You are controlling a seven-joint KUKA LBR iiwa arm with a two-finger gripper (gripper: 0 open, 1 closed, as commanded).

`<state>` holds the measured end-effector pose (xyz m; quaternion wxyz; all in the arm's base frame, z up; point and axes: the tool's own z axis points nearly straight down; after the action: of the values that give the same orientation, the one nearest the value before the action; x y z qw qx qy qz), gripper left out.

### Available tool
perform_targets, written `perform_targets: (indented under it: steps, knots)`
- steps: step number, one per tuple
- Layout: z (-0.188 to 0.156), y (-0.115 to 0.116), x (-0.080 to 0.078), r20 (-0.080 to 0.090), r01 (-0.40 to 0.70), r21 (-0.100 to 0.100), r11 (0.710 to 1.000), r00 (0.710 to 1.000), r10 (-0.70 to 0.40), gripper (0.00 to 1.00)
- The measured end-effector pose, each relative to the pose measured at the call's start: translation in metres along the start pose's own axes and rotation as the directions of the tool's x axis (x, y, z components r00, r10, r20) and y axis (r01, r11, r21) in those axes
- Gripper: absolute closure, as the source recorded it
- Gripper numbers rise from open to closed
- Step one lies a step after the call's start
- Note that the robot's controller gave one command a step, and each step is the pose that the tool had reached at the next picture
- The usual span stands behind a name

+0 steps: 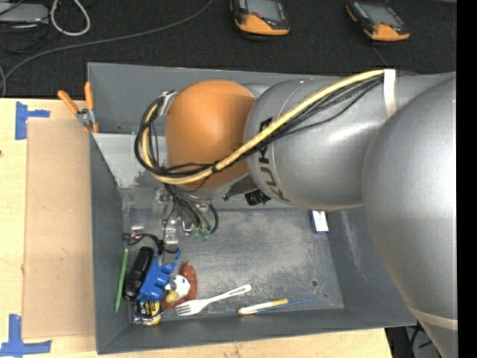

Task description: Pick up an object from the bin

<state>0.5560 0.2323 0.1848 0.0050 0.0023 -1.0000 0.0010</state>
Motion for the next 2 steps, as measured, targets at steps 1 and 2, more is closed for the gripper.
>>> perform_targets:
  steps: [1, 2]
  knots:
    - [-0.0048, -0.0009, -0.0016, 0.007, -0.004, -0.002, 1.000, 1.000, 0.004, 0.00]
    - [0.0036, -0.0016, 0.0060, 0.013, 0.035, -0.003, 0.999, 0.999, -0.035, 0.00]
